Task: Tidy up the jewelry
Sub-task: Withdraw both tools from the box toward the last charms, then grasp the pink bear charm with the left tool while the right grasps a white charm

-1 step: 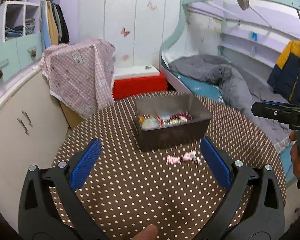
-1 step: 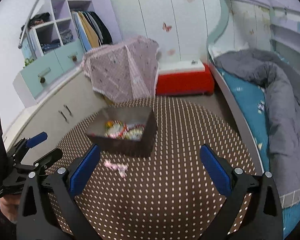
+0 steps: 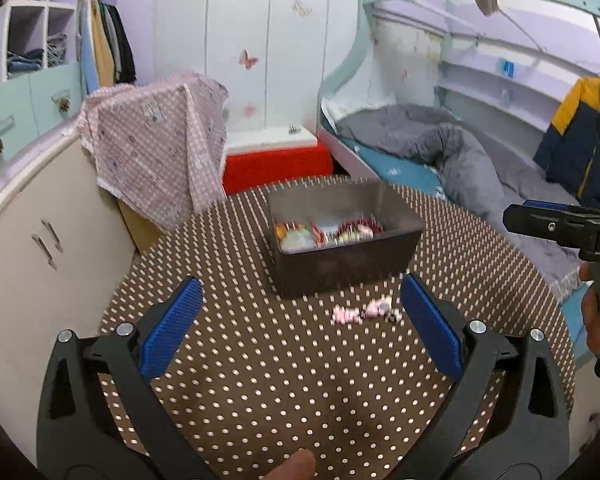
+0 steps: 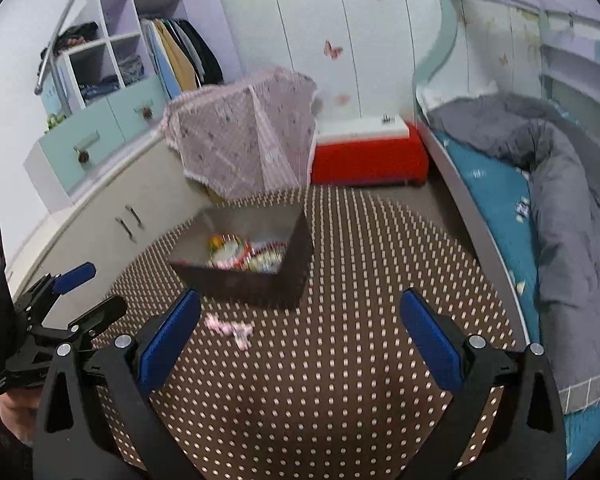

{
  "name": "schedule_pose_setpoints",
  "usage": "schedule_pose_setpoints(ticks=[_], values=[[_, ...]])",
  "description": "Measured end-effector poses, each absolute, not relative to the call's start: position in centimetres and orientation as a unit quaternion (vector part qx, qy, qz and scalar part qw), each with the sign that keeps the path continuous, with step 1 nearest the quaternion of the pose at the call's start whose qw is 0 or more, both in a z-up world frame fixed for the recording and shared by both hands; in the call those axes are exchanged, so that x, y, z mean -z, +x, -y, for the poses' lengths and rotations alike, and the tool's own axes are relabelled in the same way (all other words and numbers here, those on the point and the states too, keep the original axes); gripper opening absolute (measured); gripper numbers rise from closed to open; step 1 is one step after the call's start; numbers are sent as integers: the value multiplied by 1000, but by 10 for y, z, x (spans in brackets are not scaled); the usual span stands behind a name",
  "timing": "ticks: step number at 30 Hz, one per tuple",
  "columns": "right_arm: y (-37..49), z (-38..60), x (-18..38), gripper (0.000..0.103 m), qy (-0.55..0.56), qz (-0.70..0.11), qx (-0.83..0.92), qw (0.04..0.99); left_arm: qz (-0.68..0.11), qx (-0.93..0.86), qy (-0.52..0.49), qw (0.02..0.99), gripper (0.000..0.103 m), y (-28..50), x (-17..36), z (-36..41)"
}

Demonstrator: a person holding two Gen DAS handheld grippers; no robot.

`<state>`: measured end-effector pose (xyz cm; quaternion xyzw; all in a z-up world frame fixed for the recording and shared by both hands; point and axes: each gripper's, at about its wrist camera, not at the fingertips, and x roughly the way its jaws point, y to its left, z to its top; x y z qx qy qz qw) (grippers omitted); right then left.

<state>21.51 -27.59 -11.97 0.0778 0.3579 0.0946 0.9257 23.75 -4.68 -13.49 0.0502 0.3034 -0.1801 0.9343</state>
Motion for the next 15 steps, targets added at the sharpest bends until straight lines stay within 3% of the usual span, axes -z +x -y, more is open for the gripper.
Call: schedule_pose_setpoints(ticks=[12,14,15], values=[[219,289,159,96,83,-405,-83,907,-379,211,142,890,96,272,193,91],[220,292,161,96,83,-407,-82,906,-390,220,149,882,87,280,199,97],[220,292,163,96,81,-410,-83,905,-394,224,151,878,77,283,202,99]])
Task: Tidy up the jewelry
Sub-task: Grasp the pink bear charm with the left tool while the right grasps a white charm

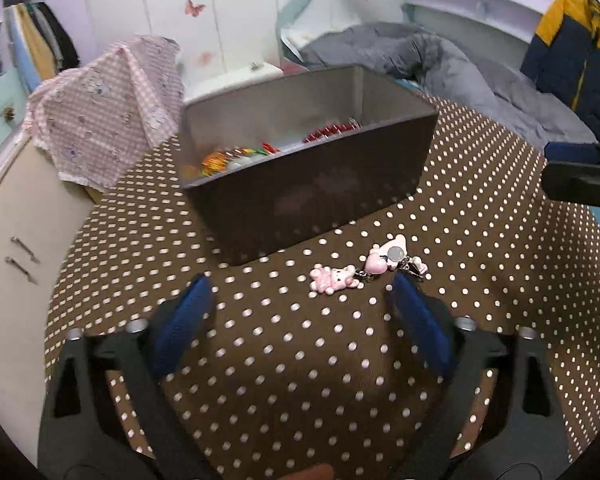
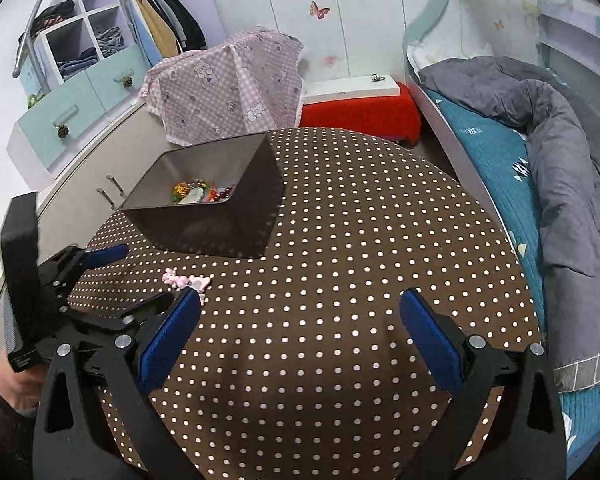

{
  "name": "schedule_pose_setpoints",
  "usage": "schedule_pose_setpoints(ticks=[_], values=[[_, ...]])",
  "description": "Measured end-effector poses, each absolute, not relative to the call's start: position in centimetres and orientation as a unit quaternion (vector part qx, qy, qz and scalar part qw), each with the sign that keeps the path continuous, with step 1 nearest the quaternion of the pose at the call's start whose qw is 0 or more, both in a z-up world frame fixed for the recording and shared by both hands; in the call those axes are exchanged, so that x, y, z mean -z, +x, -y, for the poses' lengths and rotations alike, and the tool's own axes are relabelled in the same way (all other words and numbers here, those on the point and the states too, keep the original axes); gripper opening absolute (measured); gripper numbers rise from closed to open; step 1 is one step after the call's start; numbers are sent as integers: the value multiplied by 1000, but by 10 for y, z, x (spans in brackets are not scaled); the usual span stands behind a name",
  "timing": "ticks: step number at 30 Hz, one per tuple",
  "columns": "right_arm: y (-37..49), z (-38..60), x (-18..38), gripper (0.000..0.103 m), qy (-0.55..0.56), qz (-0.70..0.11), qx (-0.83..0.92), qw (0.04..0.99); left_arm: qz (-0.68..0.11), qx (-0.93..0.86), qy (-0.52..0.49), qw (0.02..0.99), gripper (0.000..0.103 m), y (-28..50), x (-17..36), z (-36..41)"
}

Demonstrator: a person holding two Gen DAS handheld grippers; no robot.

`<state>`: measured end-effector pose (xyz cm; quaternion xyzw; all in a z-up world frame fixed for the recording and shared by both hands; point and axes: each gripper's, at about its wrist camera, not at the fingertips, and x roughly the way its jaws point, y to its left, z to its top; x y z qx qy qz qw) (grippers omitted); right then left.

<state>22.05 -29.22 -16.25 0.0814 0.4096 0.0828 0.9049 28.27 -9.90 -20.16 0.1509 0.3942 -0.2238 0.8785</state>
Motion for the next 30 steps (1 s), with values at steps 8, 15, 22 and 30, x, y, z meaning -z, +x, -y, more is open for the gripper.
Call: schedule_pose_setpoints(ticks=[8,15,22,30], values=[[229,276,174,96,68,-428,-98,896,-402,275,131,863,27,281,204,108],[235,240,183,96,31,-434,-130,891,-405,266,89,870,27,264,204,79],[253,195,201,60,-25,-444,-162,881,-401,235,51,884,27,245,202,45],[242,192,196,9,-32,-437,-187,879,-391,220,31,893,27,244,193,33]])
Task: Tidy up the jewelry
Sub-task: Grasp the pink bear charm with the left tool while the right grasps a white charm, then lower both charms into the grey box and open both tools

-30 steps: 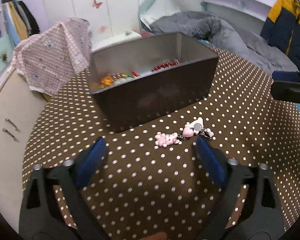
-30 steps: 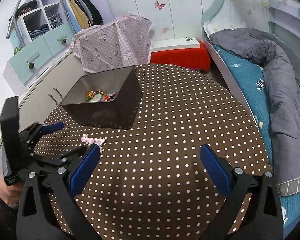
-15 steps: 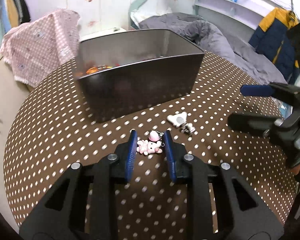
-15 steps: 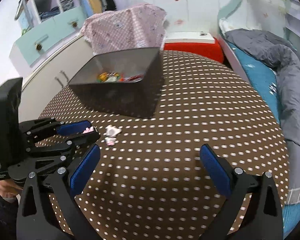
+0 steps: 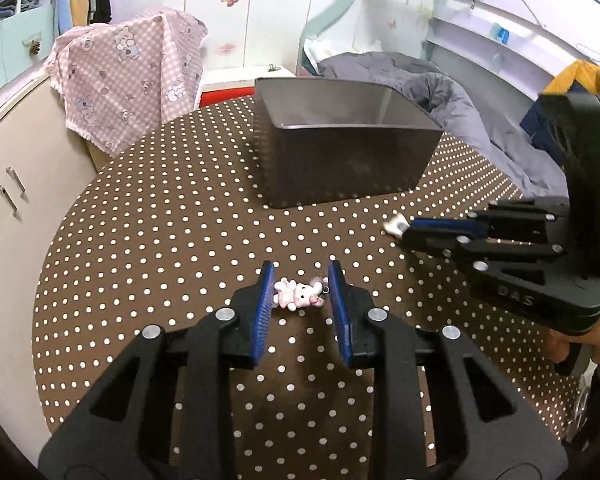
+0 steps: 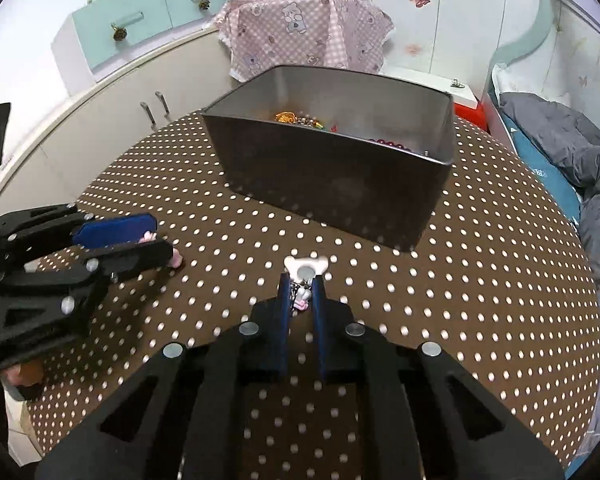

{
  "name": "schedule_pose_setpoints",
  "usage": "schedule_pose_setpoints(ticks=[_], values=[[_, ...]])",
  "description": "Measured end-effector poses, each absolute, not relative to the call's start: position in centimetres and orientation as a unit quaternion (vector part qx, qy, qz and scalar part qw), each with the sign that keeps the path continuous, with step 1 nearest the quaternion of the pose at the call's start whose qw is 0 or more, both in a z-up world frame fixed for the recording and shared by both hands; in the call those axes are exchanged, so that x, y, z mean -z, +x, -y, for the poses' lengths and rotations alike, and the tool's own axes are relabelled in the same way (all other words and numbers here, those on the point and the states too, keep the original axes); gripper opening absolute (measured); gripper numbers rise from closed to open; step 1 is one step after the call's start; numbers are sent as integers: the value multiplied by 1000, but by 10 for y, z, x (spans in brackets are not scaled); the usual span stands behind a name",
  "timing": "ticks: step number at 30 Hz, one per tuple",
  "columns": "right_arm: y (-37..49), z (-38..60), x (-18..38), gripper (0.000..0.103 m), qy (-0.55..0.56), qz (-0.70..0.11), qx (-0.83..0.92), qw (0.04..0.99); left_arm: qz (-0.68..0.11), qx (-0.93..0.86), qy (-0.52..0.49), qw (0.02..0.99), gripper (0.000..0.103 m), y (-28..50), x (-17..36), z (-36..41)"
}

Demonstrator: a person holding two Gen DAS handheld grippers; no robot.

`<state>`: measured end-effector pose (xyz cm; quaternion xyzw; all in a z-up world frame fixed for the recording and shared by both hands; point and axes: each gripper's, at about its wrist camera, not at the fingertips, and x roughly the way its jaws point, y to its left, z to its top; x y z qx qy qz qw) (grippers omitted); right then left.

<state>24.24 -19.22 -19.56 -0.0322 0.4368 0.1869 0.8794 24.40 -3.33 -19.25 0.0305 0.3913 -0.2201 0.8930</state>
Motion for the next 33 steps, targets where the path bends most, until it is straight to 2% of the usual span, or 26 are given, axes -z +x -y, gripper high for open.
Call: schedule_pose_setpoints(ticks=[10,22,28,33], values=[[217,213,136,9,-11,-383,-193,903,-352,221,29,909,27,235,158,33],[217,230,29,9,-11,-274,-197,941,-279,194,22,940,27,243,71,29],[233,232,4,9,-3,-253,-207,945,-244,194,24,950,27,257,32,39],[256,230,4,9,2,-261,-204,944,-249,209,19,946,27,278,19,54]])
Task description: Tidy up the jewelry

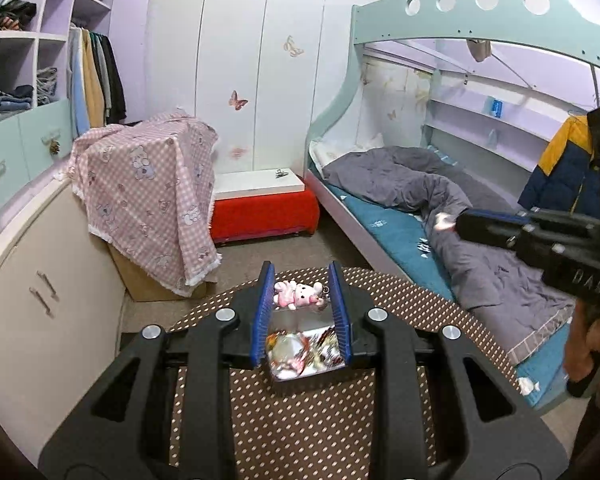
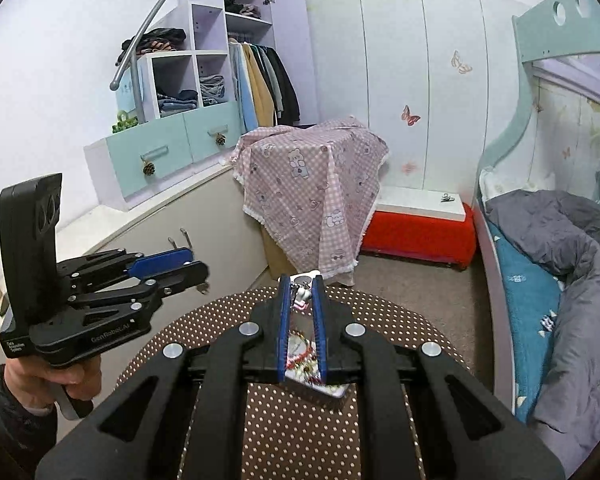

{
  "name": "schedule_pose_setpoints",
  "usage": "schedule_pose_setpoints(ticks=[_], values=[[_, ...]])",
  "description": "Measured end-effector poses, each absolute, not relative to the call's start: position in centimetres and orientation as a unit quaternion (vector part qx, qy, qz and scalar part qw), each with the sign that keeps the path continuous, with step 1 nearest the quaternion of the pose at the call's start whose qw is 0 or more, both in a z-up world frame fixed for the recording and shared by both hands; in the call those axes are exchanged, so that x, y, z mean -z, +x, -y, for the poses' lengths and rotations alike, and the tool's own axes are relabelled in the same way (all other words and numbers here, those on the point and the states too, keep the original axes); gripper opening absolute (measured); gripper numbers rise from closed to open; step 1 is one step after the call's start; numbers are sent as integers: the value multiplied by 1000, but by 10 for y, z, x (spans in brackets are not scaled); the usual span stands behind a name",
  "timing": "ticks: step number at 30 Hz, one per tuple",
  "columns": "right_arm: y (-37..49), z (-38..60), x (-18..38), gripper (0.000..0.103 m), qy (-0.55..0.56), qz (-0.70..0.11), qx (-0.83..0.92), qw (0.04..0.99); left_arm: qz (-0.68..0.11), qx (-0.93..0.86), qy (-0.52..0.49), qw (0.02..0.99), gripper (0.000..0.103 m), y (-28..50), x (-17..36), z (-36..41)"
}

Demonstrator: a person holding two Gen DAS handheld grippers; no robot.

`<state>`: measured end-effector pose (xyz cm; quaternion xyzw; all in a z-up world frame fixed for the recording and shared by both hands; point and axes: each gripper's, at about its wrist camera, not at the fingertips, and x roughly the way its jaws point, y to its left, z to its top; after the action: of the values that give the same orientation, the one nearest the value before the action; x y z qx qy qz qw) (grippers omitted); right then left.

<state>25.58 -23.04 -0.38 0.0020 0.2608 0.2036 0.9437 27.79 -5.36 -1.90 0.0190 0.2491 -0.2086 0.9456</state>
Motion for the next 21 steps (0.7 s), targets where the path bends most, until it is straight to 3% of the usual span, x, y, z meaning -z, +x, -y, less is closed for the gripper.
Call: schedule_pose_setpoints(ticks=[10,13,14,16,20,21], values=[[311,233,36,9,44,-318,-210,923,-311,224,1,924,27,335,42,72],[325,236,46,13,62,-335,-205,918,-323,220,11,920,29,344,53,76],[328,238,48,30,70,-338,-201,917,-328,218,16,919,34,346,55,77],[331,245,52,59,91,-337,-194,917,-323,201,22,924,85,347,57,76],[324,255,50,91,112,-326,-179,922,-311,177,8,934,89,344,55,61],[321,257,48,95,115,-321,-173,924,-311,171,5,935,89,343,54,58]])
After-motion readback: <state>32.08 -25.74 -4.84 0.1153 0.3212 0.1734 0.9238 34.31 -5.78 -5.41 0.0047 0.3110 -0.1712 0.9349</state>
